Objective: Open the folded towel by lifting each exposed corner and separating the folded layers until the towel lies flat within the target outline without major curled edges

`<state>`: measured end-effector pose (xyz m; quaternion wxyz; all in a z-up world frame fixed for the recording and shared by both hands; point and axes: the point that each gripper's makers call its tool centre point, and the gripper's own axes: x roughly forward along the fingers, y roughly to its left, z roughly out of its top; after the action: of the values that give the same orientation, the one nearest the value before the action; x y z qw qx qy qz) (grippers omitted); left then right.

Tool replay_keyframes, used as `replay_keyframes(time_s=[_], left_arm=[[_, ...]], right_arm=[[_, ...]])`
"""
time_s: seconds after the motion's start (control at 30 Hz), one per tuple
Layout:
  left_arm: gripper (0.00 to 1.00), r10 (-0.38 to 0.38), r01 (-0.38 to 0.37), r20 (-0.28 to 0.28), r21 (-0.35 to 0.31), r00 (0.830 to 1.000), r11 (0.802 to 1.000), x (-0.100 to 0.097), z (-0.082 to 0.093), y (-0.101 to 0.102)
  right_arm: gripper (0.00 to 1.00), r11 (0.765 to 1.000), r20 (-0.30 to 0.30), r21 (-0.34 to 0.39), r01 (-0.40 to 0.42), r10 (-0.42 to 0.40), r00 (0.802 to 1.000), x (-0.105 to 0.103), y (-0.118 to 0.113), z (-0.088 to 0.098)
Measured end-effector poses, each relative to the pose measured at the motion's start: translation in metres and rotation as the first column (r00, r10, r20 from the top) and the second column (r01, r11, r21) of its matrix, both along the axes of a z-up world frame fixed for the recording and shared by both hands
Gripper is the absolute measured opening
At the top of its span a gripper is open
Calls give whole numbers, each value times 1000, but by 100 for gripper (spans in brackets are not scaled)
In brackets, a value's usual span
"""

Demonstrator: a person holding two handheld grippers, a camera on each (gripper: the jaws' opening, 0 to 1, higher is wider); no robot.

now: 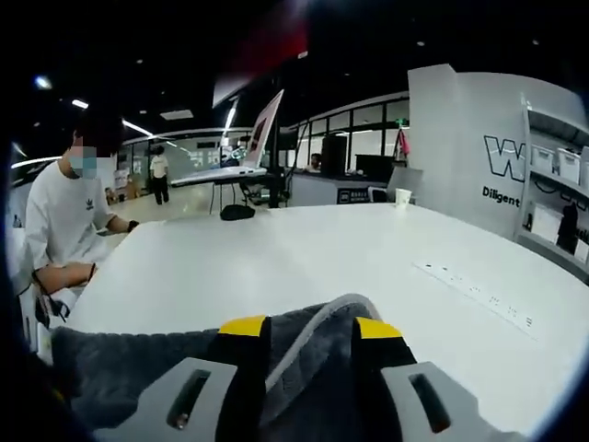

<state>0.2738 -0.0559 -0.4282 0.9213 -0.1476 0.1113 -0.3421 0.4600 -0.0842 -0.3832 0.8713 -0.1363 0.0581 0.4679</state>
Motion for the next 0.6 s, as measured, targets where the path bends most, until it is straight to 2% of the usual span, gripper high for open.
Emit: replay_keyframes(time_s=[0.03,0.07,0.13,0.17,0.2,0.23,0.27,0.37,0.43,0.53,0.6], left_arm=[[3,-63,62,17,69,998,996,-3,-4,-14],[3,-85,81,28,121,996,989,-3,-7,-23],[3,-104,98,34,161,994,982,-3,-7,-33],[3,-116,103,52,201,992,974,-3,-6,-35],[3,-139,112,77,278,987,954,-4,-6,-40],[3,-151,117,87,308,985,944,-4,-7,-46],[3,-170,135,90,309,981,942,-6,-7,-51],[3,-219,174,95,347,971,921,-3,-11,-73],[3,-235,185,98,366,967,912,-5,-13,-80],[3,-225,172,109,364,968,915,-5,-10,-80],[3,-224,172,106,365,969,915,-6,-11,-80]], right_arm=[[32,1000,-9,2,1,-1,1000,4,4,-2],[31,1000,-21,13,12,-12,1000,13,10,-3],[30,1000,-38,26,11,-10,999,15,21,-5],[28,999,-49,37,10,-8,999,18,25,-6],[27,999,-58,38,2,0,998,18,29,-9],[26,999,-96,42,-12,16,995,15,33,-18],[25,1000,-147,20,-3,6,989,15,34,-32],[19,1000,-168,-1,-17,17,986,10,39,-44],[19,1000,-169,-5,-24,23,985,10,38,-49],[18,1000,-201,-12,-6,4,980,11,31,-63],[16,1000,-259,10,3,0,966,11,31,-70]])
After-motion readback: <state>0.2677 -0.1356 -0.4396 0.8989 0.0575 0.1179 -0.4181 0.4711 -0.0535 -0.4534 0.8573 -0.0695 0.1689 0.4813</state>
